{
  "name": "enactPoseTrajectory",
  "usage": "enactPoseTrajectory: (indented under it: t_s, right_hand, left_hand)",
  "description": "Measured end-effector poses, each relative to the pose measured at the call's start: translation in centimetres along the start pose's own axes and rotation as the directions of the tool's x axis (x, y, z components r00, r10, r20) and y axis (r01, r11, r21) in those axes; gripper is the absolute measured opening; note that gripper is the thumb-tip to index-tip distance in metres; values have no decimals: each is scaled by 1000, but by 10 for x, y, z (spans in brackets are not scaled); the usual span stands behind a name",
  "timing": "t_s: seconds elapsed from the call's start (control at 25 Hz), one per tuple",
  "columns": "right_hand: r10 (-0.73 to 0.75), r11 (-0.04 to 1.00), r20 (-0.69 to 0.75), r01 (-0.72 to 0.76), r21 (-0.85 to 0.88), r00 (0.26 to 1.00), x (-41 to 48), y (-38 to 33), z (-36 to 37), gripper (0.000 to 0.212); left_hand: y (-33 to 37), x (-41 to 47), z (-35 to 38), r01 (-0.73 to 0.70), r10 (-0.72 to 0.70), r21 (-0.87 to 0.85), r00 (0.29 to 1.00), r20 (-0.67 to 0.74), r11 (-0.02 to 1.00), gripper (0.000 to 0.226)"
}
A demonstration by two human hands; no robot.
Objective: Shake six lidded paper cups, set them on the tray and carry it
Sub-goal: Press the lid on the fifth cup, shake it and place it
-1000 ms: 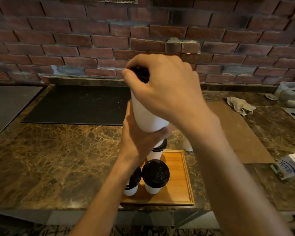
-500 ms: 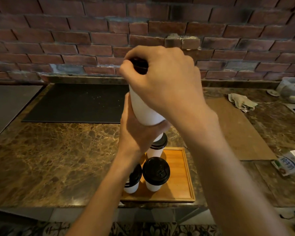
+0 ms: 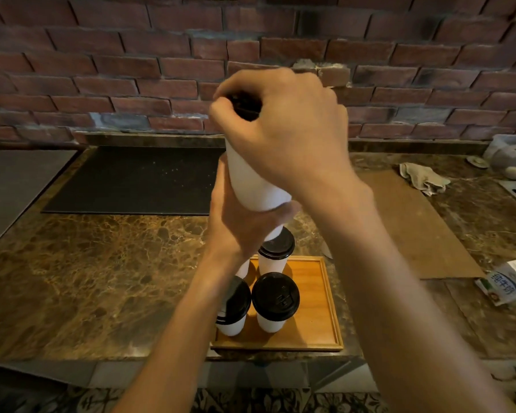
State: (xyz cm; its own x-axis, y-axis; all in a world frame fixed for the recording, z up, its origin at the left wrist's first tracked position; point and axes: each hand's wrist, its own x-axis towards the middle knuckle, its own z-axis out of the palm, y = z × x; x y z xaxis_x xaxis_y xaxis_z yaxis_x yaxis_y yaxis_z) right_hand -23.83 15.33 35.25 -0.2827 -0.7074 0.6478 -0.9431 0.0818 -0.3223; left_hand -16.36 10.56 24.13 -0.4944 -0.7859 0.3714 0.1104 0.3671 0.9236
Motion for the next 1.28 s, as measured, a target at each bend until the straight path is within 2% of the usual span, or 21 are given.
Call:
enactPoseTrajectory:
  t_s: [0.08, 0.12, 0.2, 0.24, 0.32, 0.4, 0.44, 0.48, 0.52, 0.6, 0.64, 0.72, 0.8, 0.88, 0.96, 1.0, 1.04, 1.08, 1.16, 1.2, 1.28]
  right_hand:
    - [-135, 950, 164, 81, 301, 977, 7, 8, -13, 22]
    - [-258, 866, 292, 87, 492, 921, 10, 14, -24, 22]
    - [-417, 729, 381, 54, 682, 825, 11, 23, -38, 25]
    - [-406, 732, 408, 24, 680, 818, 12, 23, -40, 24]
    - [-234, 866, 401, 3, 500, 886, 9, 17, -31, 19]
    - [-62, 993, 218, 38, 114, 974, 2, 4, -12, 22]
    - [-37, 997, 98, 44, -67, 995, -3, -2, -4, 25]
    - [-24, 991, 13, 26, -133, 1000, -5, -7, -4, 27]
    - [-21, 994, 2, 21, -108, 1000, -5, -7, -6, 26]
    - [-119, 975, 205, 76, 210, 971, 2, 2, -21, 19]
    - [-231, 917, 332, 91, 388, 915, 5, 7, -31, 19]
    - [-390, 794, 402, 82, 602, 828, 9, 15, -43, 21]
    - [-299, 855, 424, 43, 517, 855, 9, 14, -39, 21]
    - [-58, 989, 342, 8, 146, 938, 8, 6, -21, 24]
    - [89, 981, 234, -44, -188, 968, 5, 2, -8, 30]
    - [89, 976, 194, -47, -214, 977, 6, 0, -8, 30]
    - [-6, 991, 239, 37, -126, 971, 7, 1, -13, 28]
    - [-132, 991, 342, 111, 81, 930, 10, 3, -25, 27]
    - [-386, 859, 445, 139, 493, 808, 13, 10, -45, 25]
    - [-438, 800, 425, 127, 587, 792, 16, 14, -49, 24]
    - [-310, 869, 388, 93, 486, 868, 17, 14, -42, 20]
  left_hand:
    - [-5, 5, -16, 31, -7, -136, 984, 176, 990, 90]
    - [-4, 6, -25, 81, -8, -219, 948, 317, 972, 85]
    - [-3, 5, -36, 159, 1, -277, 865, 501, 948, 82]
    - [-2, 3, -34, 164, -6, -268, 863, 505, 949, 82]
    - [-1, -2, -22, 95, -20, -194, 934, 357, 976, 81]
    - [1, -5, -9, -7, 21, -95, 989, 147, 995, 80]
    - [2, -5, -6, -38, 44, -66, 995, 90, 997, 80]
    - [3, -5, -7, -57, 62, -59, 994, 87, 997, 80]
    - [2, -2, -11, -56, 66, -78, 989, 130, 995, 81]
    - [4, 2, -25, 26, 22, -162, 956, 292, 986, 84]
    - [6, 4, -32, 80, 3, -201, 924, 382, 976, 85]
    - [5, 6, -38, 144, -7, -229, 860, 510, 963, 88]
    - [6, 4, -32, 122, -8, -211, 882, 472, 970, 85]
    - [6, 2, -19, 60, -8, -157, 950, 312, 986, 80]
    - [6, -1, -8, 8, 13, -104, 979, 205, 995, 74]
    - [5, -1, -6, 13, 8, -113, 982, 191, 994, 73]
    - [3, 1, -9, 45, -10, -158, 976, 217, 986, 74]
    - [2, 3, -14, 90, -24, -219, 958, 286, 972, 75]
    - [4, 4, -24, 148, 17, -325, 890, 456, 934, 72]
    - [4, 4, -26, 155, 36, -340, 869, 493, 927, 72]
    - [8, 3, -19, 125, 6, -301, 916, 400, 945, 77]
